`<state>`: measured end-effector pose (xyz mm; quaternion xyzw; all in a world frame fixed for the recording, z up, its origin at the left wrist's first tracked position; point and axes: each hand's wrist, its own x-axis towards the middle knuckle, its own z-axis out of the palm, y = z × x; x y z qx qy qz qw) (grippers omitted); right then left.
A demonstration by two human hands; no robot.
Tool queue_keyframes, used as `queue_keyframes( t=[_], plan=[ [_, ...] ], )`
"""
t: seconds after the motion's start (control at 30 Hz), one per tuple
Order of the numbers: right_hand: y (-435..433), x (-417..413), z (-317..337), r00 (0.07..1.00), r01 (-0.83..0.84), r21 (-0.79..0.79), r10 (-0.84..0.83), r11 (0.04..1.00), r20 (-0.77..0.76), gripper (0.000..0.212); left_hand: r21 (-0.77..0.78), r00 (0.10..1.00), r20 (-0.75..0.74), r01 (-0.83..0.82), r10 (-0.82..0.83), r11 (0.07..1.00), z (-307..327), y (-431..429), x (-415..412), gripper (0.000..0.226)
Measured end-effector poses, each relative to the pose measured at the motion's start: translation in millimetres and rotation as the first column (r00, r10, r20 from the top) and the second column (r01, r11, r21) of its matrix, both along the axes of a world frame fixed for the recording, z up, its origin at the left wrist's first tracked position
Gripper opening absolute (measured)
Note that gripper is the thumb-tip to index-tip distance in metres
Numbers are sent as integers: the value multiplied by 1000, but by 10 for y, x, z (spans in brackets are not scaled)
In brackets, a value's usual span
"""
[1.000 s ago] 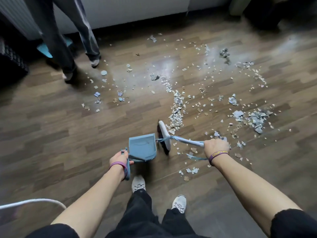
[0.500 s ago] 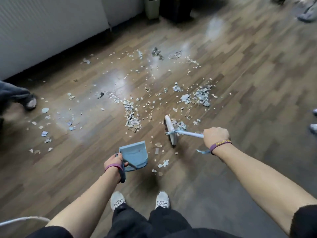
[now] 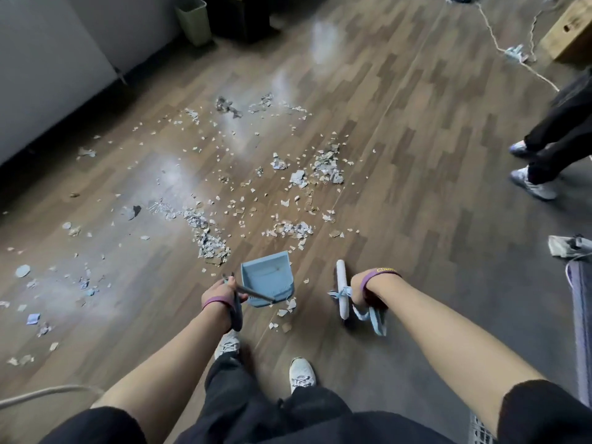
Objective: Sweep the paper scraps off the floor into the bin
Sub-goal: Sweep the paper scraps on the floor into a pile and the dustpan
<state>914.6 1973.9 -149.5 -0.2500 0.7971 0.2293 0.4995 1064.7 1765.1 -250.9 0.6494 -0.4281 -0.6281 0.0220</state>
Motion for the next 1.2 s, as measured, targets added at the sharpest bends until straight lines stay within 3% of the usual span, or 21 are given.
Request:
queue_keyframes(
  t=[0.07,0.3,0.4,0.53,0.63,0.77,0.93,1.0,1.1,1.13,1.2],
  plan=[
    [-197,65,-71,989,46,10,-47,999,139,24,-2,998,-1,58,-58,998,-10,-96,-44,37],
    [-1468,507,-448,949,-67,86,37,994,314,27,81,997,-22,81,-80,993,-190,-978,-115,36],
    [-2133,649,-584,933,52,89,-80,995,351,27,125,998,-33,55,-51,991,-235,-1551,-102,36],
    [-3075,684,-546,902,288,-35,-259,957,347,18,143,999,-33,-2,7,990,-260,-2302,49,36],
    [-3662,574,-477,832,476,-81,-419,876,363,11,116,999,-36,-17,21,993,-270,-2770,167,36],
    [-4182,296,-369,681,717,-154,-636,680,363,10,66,998,-50,-37,40,997,-224,-3169,257,32],
    [-4444,-89,-172,572,817,-318,-747,481,339,15,8,994,-86,-68,68,998,-159,-3456,264,21],
    [-4436,-206,-185,477,869,-351,-780,349,405,12,-8,994,-80,-79,78,997,-157,-3519,261,20],
    [-4280,-282,-220,250,962,-252,-728,109,638,19,-2,991,-83,-106,105,994,-160,-3540,263,29],
    [-4198,-289,-256,241,963,-258,-683,80,689,23,-5,990,-85,-112,111,994,-136,-3529,262,31],
    [-4022,-280,-337,413,898,-410,-634,162,654,37,-24,989,-82,-127,125,992,-82,-3481,267,34]
  ],
)
